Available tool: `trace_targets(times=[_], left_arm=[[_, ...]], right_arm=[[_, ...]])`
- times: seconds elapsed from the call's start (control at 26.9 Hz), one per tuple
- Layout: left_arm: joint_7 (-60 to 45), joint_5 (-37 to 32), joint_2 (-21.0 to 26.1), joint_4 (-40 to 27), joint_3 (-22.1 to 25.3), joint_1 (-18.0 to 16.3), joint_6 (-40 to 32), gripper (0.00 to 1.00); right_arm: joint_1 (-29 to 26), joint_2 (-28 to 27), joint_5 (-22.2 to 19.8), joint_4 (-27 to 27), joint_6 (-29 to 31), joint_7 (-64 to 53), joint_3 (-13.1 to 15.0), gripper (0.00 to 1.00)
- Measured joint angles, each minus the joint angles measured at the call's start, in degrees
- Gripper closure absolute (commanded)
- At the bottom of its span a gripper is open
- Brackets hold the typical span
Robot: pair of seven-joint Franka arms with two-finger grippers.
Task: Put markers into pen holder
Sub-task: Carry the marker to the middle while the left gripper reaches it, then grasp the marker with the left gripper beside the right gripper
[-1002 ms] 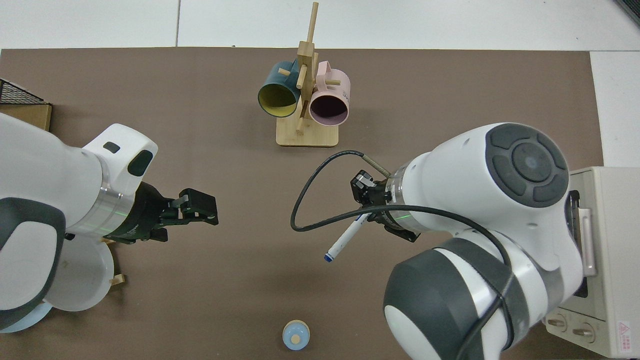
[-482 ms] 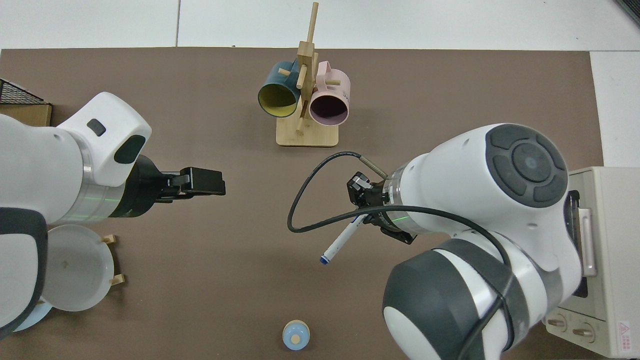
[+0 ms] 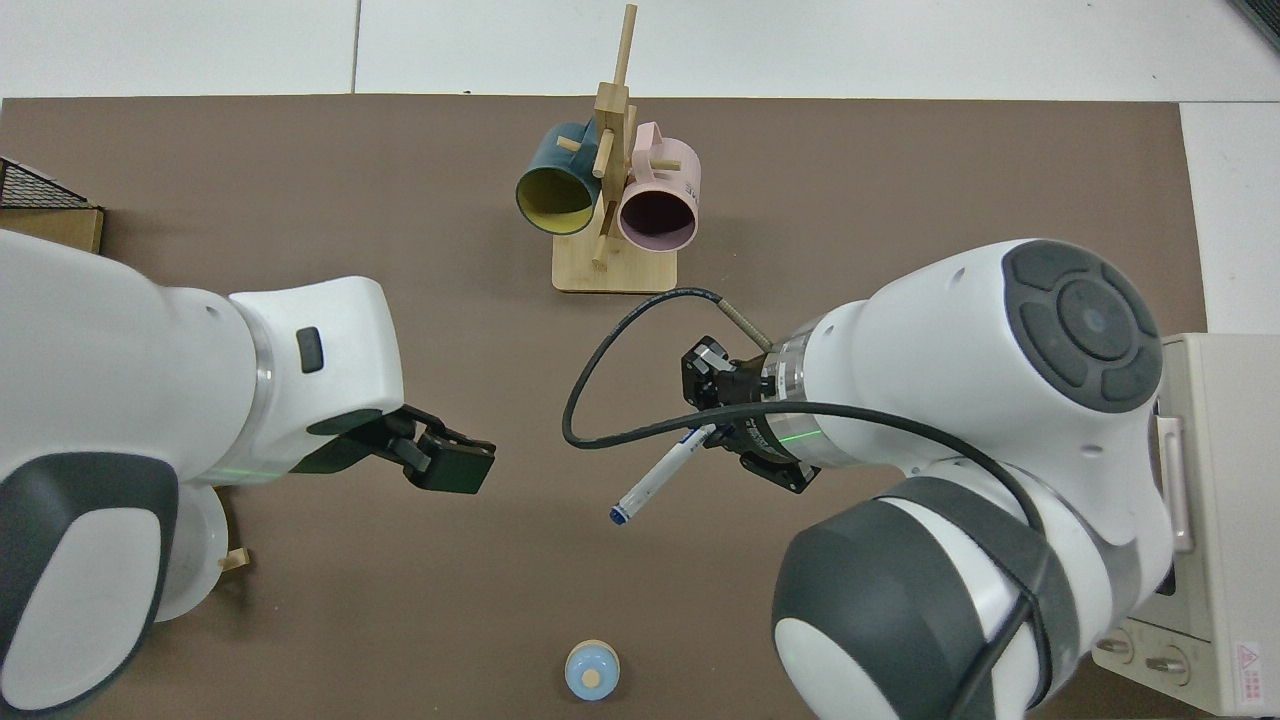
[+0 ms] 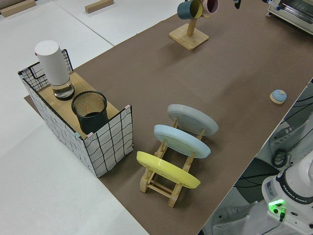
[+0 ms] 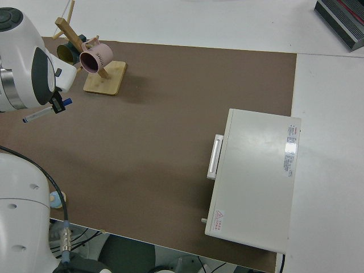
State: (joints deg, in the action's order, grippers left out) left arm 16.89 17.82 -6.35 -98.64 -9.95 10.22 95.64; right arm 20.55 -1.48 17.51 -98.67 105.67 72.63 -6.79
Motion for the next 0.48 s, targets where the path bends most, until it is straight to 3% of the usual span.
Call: trace_targets(times=[0.48], left_arm=[[14.16,0.20,-0.87,0.02,-7.70,0.31,-0.12,0.00]], right_arm=[[1.55,-0.01,1.23,0.58,2.58,7.85,-1.98,1.00]])
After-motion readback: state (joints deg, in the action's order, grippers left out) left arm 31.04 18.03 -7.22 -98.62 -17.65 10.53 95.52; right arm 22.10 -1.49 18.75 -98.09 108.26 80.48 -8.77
